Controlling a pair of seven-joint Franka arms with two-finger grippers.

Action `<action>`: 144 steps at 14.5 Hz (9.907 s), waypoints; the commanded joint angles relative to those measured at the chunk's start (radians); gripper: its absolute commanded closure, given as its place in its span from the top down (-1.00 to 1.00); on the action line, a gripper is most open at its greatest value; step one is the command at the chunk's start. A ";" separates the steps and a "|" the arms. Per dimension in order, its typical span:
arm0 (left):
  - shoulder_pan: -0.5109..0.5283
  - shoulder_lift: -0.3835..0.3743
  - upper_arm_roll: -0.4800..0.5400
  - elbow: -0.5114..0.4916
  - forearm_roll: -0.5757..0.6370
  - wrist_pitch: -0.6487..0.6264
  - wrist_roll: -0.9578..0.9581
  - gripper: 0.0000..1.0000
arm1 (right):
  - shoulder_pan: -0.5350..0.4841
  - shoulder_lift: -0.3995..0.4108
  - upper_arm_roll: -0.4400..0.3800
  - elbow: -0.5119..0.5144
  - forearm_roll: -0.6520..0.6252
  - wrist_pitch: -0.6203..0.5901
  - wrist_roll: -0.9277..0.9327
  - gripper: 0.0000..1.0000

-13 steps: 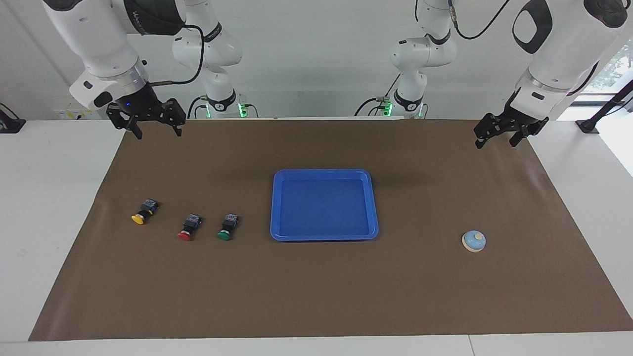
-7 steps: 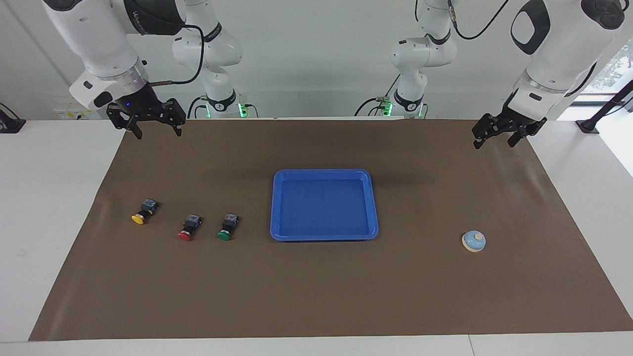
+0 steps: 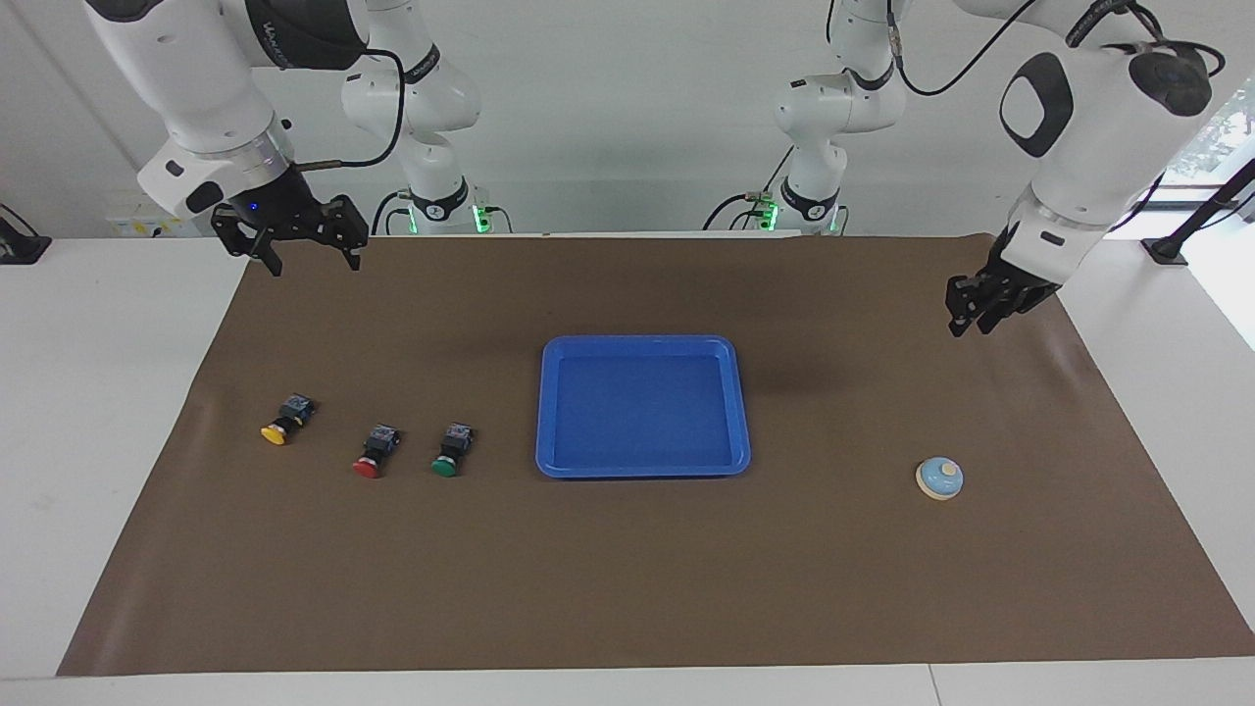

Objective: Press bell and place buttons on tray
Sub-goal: 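Move the left gripper over the small bell, then press down on the bell with the left gripper, then lift the left gripper back from the bell, then reach the right gripper to the green-capped button and grasp it, then carry the green button into the blue tray and release it, then move the right gripper to the red-capped button and grasp it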

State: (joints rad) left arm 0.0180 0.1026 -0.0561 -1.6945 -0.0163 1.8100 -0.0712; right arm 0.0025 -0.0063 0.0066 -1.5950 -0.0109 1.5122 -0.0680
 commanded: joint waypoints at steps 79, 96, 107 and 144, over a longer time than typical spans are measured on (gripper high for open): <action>-0.006 -0.147 -0.005 0.035 -0.016 -0.241 -0.006 1.00 | 0.140 0.345 0.026 -0.375 -0.011 0.841 0.410 1.00; 0.003 -0.152 0.001 0.029 -0.014 -0.271 0.027 1.00 | 0.192 0.348 0.027 -0.182 -0.018 0.582 0.435 -1.00; 0.005 -0.152 0.001 0.029 -0.014 -0.271 0.027 1.00 | 0.468 0.378 0.029 -0.192 -0.012 0.616 0.717 -1.00; 0.005 -0.152 0.001 0.029 -0.014 -0.273 0.027 1.00 | -0.035 0.347 0.015 -0.451 -0.063 0.974 0.366 0.27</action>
State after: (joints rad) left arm 0.0193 -0.0346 -0.0567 -1.6586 -0.0176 1.5458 -0.0500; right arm -0.0141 0.3588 0.0066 -2.0204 -0.0616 2.4656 0.3037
